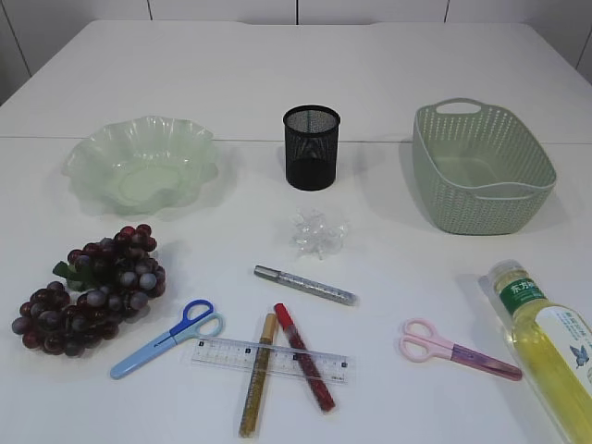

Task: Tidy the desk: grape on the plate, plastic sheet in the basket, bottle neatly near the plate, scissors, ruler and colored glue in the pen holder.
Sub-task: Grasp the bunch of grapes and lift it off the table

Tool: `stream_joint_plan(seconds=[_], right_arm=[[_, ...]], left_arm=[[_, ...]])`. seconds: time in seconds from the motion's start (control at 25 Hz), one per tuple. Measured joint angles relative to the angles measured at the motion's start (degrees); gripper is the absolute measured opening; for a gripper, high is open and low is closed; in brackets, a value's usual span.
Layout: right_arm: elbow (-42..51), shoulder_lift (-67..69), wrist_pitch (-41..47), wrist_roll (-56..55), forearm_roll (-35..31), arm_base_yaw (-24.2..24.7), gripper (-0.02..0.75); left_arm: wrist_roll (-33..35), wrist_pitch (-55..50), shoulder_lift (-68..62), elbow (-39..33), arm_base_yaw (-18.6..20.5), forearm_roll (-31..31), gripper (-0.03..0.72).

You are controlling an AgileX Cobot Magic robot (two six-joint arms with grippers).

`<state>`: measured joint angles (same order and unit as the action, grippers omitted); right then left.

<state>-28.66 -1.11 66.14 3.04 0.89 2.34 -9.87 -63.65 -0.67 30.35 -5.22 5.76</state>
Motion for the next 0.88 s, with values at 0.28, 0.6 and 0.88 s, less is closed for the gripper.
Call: stream_joint_plan(seconds=[0.28,0.6,0.88], right_arm=[[0.0,0.0,0.0,0.0,0.0,0.0,0.543],[-0.67,0.0,-1.69,-2.59,0.0,0.0,0.543],[-3.72,7.17,-4.12,-6.14,-0.42,0.0,0.543]], left_arm=[[0.0,0.0,0.0,0.0,0.0,0.32,0.555],[0.14,1.79,-0.31,0.54,0.0,0.3,0.555],[2.26,10.92,-12.23,6.72,0.0,-0.77,0.555]])
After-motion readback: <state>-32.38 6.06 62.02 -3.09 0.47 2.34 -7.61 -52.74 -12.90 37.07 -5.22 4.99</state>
